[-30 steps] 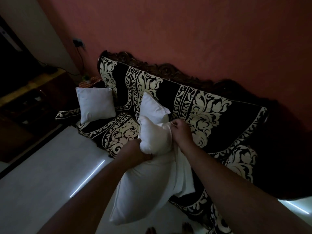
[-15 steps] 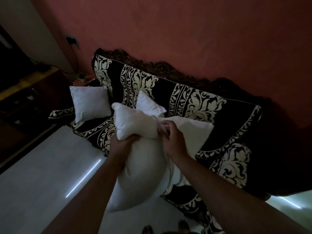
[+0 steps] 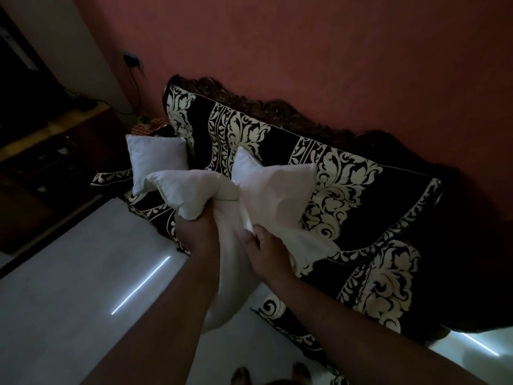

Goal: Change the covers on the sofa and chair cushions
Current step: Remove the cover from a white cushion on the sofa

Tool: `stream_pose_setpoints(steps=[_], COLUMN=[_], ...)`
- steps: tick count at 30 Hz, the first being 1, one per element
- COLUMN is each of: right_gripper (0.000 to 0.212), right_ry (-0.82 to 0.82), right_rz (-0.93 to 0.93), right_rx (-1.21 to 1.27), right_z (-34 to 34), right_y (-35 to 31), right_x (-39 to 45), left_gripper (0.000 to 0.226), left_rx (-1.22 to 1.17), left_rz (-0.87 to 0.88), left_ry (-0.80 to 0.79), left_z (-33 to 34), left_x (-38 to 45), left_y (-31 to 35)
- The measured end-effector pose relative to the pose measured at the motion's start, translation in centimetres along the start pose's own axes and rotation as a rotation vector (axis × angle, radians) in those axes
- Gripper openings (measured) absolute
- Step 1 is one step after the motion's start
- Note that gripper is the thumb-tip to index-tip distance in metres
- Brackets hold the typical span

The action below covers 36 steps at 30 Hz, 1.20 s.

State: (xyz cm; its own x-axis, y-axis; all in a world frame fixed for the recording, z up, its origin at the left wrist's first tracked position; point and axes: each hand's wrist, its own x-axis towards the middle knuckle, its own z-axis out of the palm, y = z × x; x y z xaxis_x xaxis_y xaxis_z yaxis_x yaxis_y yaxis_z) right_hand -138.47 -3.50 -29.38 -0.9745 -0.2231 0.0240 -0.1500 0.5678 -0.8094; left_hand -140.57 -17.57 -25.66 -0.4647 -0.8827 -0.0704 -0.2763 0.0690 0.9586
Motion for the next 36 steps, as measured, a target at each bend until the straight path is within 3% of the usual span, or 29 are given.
stream_pose_setpoints(steps=[3,7,10,12,14,18,22,26,31,36], right_gripper=[0.028,0.022,0.020,0.023,0.032,0.044,0.030,0.029,0.030,0.030], right_ry=[0.103,0.206,0.165,0.107,0.014,-0.103,-0.228,-0.340,-0.279,-0.137], right_rz=[0.147,0.280,0.273,0.231,0.215,0.286,0.381,0.262,0.111,0.010], right_rx=[0.340,0.660,0.679,0.523,0.335,-0.039,-0.213,-0.415,-0.251,-0.045], right_z=[-2.2,-4.0,-3.7,-4.1,-4.8,-4.2,-1.7,-0.1,1.2,2.6], right_y=[0.9,2.2,2.4,2.4,2.8,5.7,8.4,8.6,5.4,0.9], right_x=[1.9,4.8,5.8,5.8,5.5,3.2,-1.0,-2.4,-3.4,-3.9], left_gripper=[0.072,0.112,0.098,0.066,0.050,0.053,0.048,0.052,0.052,0.034], left_rx=[-0.219,-0.110,-0.018,0.006,-0.035,-0.167,-0.310,-0.431,-0.439,-0.236], left_rz=[0.081,-0.187,-0.436,-0.482,-0.497,-0.376,-0.280,-0.265,-0.108,0.154], left_ry=[-0.369,-0.756,-0.927,-0.865,-0.757,-0.582,-0.473,-0.325,-0.059,0.027], left_z=[-0.2,-2.9,-4.3,-3.8,-2.8,-2.0,-1.9,-1.4,-0.6,-0.6], left_x=[0.7,1.0,-1.6,-3.3,-3.9,-3.7,-4.1,-3.8,-1.1,0.9], left_y=[-1.3,-5.3,-6.9,-6.2,-5.0,-2.8,-1.8,-2.4,-3.6,-4.6])
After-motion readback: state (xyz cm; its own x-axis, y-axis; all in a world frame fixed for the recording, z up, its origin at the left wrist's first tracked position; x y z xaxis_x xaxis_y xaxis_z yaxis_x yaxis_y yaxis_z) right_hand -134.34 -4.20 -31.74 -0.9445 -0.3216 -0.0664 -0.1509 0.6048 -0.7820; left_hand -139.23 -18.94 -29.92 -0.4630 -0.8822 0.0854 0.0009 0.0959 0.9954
